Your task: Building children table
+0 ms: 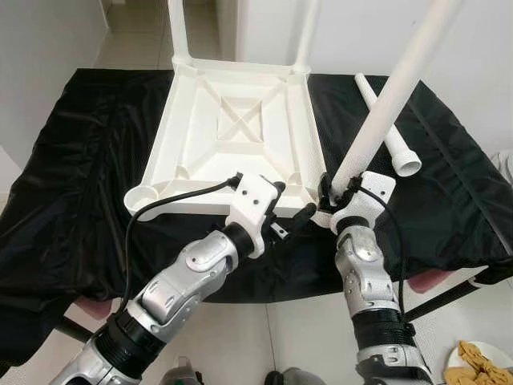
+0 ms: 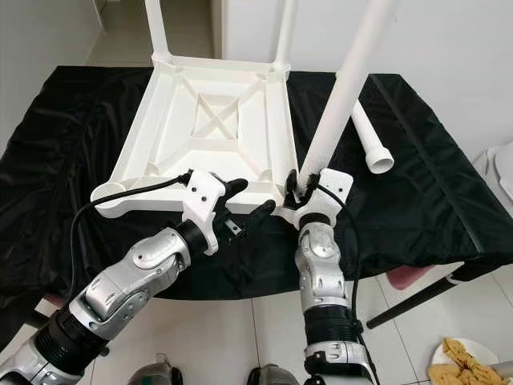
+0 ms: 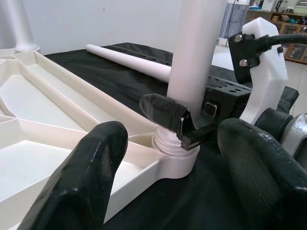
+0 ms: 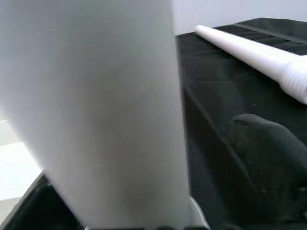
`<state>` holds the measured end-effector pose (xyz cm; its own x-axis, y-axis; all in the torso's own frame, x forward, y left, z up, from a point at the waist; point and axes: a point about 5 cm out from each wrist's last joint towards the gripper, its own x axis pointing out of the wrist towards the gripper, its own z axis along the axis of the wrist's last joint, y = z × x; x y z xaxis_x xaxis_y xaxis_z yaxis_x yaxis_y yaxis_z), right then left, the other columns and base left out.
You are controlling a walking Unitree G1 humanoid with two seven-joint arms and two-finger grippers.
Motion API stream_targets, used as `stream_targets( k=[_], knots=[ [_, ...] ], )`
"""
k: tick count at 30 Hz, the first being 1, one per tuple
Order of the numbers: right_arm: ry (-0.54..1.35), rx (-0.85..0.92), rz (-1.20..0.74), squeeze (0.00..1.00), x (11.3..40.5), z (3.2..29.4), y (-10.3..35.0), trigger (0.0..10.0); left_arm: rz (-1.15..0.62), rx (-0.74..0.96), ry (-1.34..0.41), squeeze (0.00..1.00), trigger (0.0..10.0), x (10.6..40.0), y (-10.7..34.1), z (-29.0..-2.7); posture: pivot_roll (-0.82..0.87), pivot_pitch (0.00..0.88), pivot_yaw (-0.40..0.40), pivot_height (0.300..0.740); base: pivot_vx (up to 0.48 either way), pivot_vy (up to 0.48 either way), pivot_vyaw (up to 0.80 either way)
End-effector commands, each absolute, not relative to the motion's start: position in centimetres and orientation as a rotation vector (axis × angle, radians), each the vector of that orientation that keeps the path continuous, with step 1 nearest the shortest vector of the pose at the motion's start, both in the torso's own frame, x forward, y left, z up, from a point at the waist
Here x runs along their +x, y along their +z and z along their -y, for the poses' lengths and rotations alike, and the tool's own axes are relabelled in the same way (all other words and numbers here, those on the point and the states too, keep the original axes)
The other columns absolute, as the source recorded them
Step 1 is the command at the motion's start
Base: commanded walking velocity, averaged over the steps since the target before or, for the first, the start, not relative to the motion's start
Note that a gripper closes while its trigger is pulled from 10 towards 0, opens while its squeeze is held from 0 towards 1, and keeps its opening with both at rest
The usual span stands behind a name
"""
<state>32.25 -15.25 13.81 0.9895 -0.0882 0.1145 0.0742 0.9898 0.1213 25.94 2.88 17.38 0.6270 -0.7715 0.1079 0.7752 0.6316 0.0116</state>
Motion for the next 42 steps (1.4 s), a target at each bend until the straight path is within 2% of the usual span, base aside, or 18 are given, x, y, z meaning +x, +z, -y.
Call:
stream_targets(
  k=[1, 2, 3, 7, 11, 12, 27, 33, 34, 38, 39, 40, 42],
  knots=[
    [-0.008, 0.120, 0.117, 1.00, 32.3, 15.1, 13.8, 10.0, 0.108, -0.015, -1.146, 0.00, 10.0, 25.0, 17.1, -2.1, 0.00, 0.003, -0.040, 0.740, 0.000, 0.000, 0.00],
    [-0.008, 0.120, 0.117, 1.00, 32.3, 15.1, 13.8, 10.0, 0.108, -0.015, -1.146, 0.00, 10.0, 25.0, 17.1, -2.1, 0.00, 0.003, -0.040, 0.740, 0.000, 0.000, 0.00],
    [0.036, 0.116, 0.117, 0.00, 32.3, 15.1, 13.9, 10.0, 0.108, -0.015, -1.146, 0.00, 10.0, 25.0, 17.2, -2.1, 0.00, 0.005, -0.038, 0.740, 0.000, 0.000, 0.00],
    [0.200, 0.063, 0.102, 0.00, 32.2, 15.5, 13.8, 10.0, 0.106, -0.014, -1.146, 0.00, 10.0, 24.9, 17.1, -2.2, 0.00, 0.011, -0.040, 0.740, 0.000, 0.000, 0.00],
    [0.255, 0.032, 0.093, 0.00, 32.1, 15.6, 13.6, 10.0, 0.106, -0.014, -1.145, 0.00, 10.0, 24.9, 17.1, -2.2, 0.00, 0.014, -0.040, 0.740, 0.000, 0.000, 0.00],
    [0.349, -0.020, 0.080, 0.00, 32.2, 16.3, 13.4, 10.0, 0.106, -0.013, -1.141, 0.00, 10.0, 25.0, 17.1, -2.3, 0.00, 0.021, -0.037, 0.740, 0.000, 0.000, 0.00],
    [0.523, -0.034, 0.081, 0.00, 32.8, 19.7, 13.8, 10.0, 0.108, -0.013, -1.128, 0.00, 10.0, 25.2, 17.4, -2.6, 0.00, 0.050, -0.016, 0.740, 0.000, 0.000, 0.00],
    [0.557, -0.041, 0.073, 0.00, 33.2, 20.0, 13.7, 10.0, 0.108, -0.012, -1.125, 0.00, 10.0, 25.3, 17.5, -2.7, 0.01, 0.055, -0.011, 0.740, 0.000, 0.000, 0.00],
    [0.558, -0.041, 0.070, 0.00, 33.3, 20.0, 13.7, 9.1, 0.108, -0.011, -1.125, 0.00, 10.0, 25.3, 17.5, -2.7, 0.01, 0.056, -0.010, 0.740, 0.000, 0.000, 0.00],
    [0.558, -0.042, 0.066, 0.00, 33.4, 20.0, 13.6, 9.1, 0.108, -0.011, -1.125, 0.00, 10.0, 25.3, 17.5, -2.7, 0.01, 0.056, -0.010, 0.740, 0.000, 0.000, 0.00],
    [0.566, -0.036, 0.061, 0.00, 33.5, 19.9, 13.4, 1.7, 0.109, -0.011, -1.124, 0.00, 10.0, 25.3, 17.5, -2.7, 0.01, 0.056, -0.011, 0.740, 0.000, 0.000, 0.00],
    [0.575, -0.033, 0.060, 0.00, 33.5, 19.7, 13.2, 0.0, 0.110, -0.012, -1.122, 0.00, 10.0, 25.4, 17.6, -2.7, 0.01, 0.060, -0.013, 0.740, 0.000, 0.000, 0.00],
    [0.586, -0.028, 0.060, 0.00, 33.5, 19.5, 13.1, 0.0, 0.111, -0.014, -1.121, 0.00, 10.0, 25.4, 17.6, -2.7, 0.01, 0.060, -0.013, 0.740, 0.000, 0.000, 0.00]
  ],
)
